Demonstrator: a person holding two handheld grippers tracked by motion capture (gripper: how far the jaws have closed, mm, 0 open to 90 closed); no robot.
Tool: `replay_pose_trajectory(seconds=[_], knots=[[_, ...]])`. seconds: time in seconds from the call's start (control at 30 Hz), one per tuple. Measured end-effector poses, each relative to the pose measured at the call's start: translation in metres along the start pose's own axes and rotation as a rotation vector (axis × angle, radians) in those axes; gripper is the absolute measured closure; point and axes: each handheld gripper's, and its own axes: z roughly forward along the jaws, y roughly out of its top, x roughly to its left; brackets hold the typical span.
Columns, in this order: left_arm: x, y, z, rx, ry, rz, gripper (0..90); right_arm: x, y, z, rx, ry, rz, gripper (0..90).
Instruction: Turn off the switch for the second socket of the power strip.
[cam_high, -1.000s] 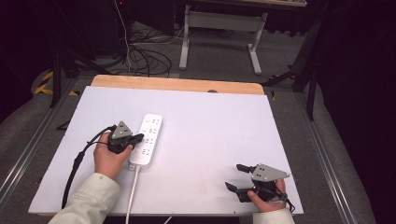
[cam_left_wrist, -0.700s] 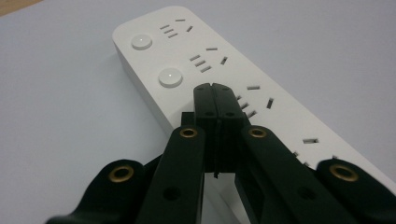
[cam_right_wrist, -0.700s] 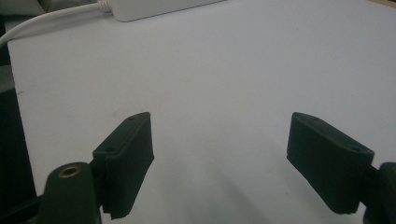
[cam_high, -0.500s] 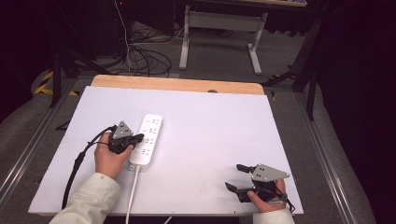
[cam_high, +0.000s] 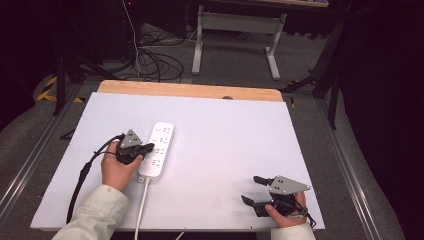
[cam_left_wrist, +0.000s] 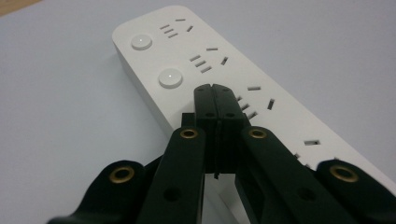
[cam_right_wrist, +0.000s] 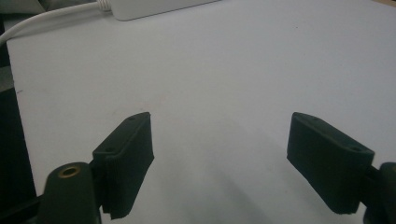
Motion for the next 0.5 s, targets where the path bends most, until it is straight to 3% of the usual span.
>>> replay_pose_trajectory(seconds=[0.03,0.13,0.3,0.5], knots=[[-0.001,0.000,0.001,-0.030,-0.014,-0.016,90.0,0.000,0.000,0.000,0.001,0.000,0.001,23.5],[-0.003,0.004,-0.002,-0.003,0.018,-0.012,89.9,0.000,0.000,0.001,0.006,0.001,0.001,23.5],[-0.004,0.007,-0.008,-0.036,0.003,-0.025,89.9,-0.001,0.000,0.001,0.005,0.000,0.002,23.5],[-0.008,0.011,-0.016,-0.041,-0.006,-0.011,89.9,-0.001,0.000,0.001,0.004,-0.002,0.000,23.5]])
